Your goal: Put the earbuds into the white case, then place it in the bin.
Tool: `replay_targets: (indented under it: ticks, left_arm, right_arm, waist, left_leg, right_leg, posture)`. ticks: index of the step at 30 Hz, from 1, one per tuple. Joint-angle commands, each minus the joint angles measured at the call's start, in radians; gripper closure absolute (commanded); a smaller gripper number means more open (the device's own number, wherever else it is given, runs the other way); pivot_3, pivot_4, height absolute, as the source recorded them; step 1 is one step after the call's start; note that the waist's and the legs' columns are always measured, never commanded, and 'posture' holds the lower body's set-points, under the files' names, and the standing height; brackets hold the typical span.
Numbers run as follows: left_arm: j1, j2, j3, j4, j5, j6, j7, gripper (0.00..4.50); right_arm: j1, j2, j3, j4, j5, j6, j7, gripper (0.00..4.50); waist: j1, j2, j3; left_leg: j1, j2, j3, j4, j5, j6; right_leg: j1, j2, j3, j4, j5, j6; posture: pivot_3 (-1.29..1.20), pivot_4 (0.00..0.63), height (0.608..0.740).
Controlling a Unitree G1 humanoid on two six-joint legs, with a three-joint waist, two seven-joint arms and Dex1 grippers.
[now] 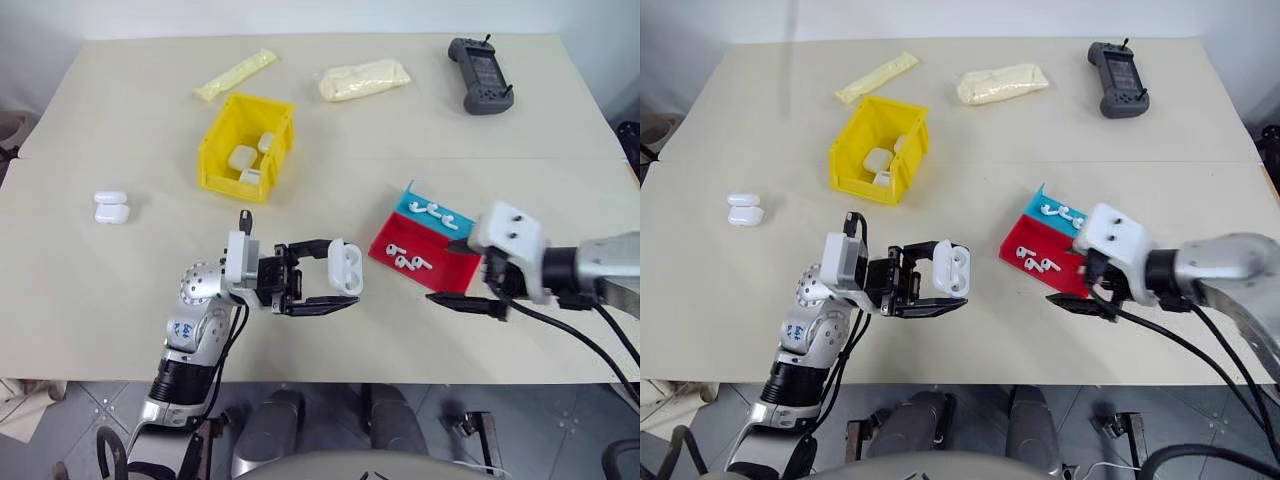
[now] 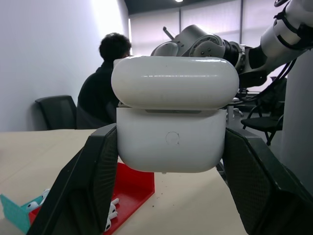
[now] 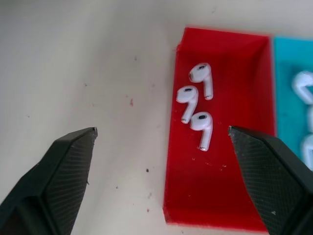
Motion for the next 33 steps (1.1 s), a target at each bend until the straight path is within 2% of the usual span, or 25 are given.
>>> replay_targets:
  ticks: [1,4,8,11,17,33]
  left_arm:
    - [0.008,0.005,-0.002,-0.053,0.003,-0.011,0.024,1.7]
    - [0.02,0.006,-0.003,-0.07,0.008,-0.011,0.049,1.7]
    - [0.042,0.019,-0.005,-0.113,0.008,0.001,0.074,1.7]
    - [0.059,0.04,0.006,-0.13,0.003,0.01,0.083,1.7]
    - [0.062,0.058,0.014,-0.145,-0.004,0.021,0.1,1.7]
    - [0.048,0.067,0.015,-0.155,-0.009,0.036,0.126,1.7]
  right_arm:
    - [-0.145,0.061,0.145,0.041,-0.074,0.096,-0.025,0.0]
    - [-0.245,0.119,0.253,0.096,-0.135,0.151,-0.042,0.0]
    - [-0.304,0.14,0.304,0.131,-0.181,0.172,-0.033,0.0]
    - [-0.347,0.145,0.344,0.149,-0.213,0.177,-0.012,0.62]
    - [-0.385,0.143,0.391,0.171,-0.258,0.153,0.04,2.65]
    - [-0.397,0.162,0.454,0.24,-0.399,0.055,0.132,2.65]
  waist:
    - [-0.001,0.0,0.0]
    - [-0.004,0.0,0.0]
    - [-0.003,0.0,0.0]
    - [-0.004,0.0,0.0]
    - [-0.005,0.0,0.0]
    - [-0.006,0.0,0.0]
  left_leg:
    - [0.0,0.0,0.0,0.0,0.0,0.0]
    - [-0.001,0.0,0.0,0.0,0.0,0.0]
    - [-0.002,0.0,0.0,0.0,0.0,0.0]
    - [-0.003,0.0,0.0,0.0,0.0,0.001]
    - [-0.003,0.0,0.001,0.0,0.0,0.001]
    - [-0.004,0.0,0.001,0.0,0.0,0.0]
  right_leg:
    - [0.0,0.0,0.0,0.0,0.0,0.0]
    - [-0.001,0.0,0.0,-0.001,0.0,0.0]
    - [-0.003,0.0,0.0,0.0,0.0,0.0]
    - [-0.004,-0.001,0.0,0.0,0.0,0.0]
    - [-0.005,0.0,0.0,0.001,0.0,0.0]
    - [-0.006,0.0,0.0,0.001,0.0,0.0]
  posture:
    - [0.0,0.15,0.74]
    - [0.0,0.15,0.74]
    - [0.0,0.15,0.74]
    - [0.0,0.15,0.74]
    - [0.0,0.15,0.74]
    - [0.0,0.15,0.74]
